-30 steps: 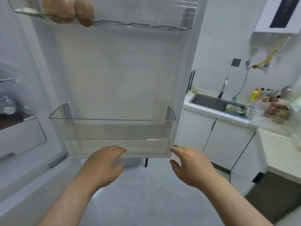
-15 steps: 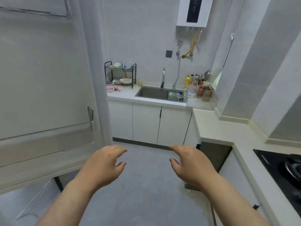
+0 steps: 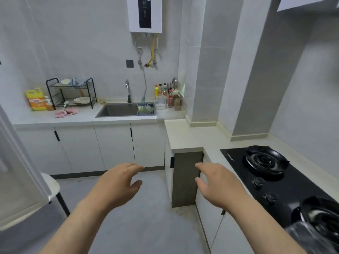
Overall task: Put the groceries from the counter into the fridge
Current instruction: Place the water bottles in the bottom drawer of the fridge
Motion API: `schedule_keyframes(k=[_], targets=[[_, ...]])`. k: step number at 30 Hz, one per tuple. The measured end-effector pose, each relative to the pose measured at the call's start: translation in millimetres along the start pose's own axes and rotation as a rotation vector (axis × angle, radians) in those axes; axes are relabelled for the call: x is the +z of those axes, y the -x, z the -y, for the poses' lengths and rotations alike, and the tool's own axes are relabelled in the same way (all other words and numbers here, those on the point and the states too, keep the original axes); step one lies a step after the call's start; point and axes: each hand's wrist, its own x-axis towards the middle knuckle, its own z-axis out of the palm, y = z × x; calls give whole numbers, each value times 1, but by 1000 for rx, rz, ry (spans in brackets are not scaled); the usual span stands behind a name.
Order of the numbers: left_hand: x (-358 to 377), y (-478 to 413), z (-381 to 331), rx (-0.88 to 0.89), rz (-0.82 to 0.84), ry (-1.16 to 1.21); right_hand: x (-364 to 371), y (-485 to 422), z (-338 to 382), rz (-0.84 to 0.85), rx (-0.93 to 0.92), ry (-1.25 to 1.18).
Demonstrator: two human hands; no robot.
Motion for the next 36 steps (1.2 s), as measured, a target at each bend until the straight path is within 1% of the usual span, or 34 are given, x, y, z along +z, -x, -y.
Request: schedule_keyframes(k=[8,17,28,36], targets=[[25,-47,-97,154,41,67,-23,47,-88,-57,160,36],[51,-100,-169,323,86,119,-38,98,-155,-124,389,58],[85,-181,-238,668,152,173,-49,136,-189,-171,735,100],[105,-221,-289,907,205,277,-51,148,-182,-198,986,113]])
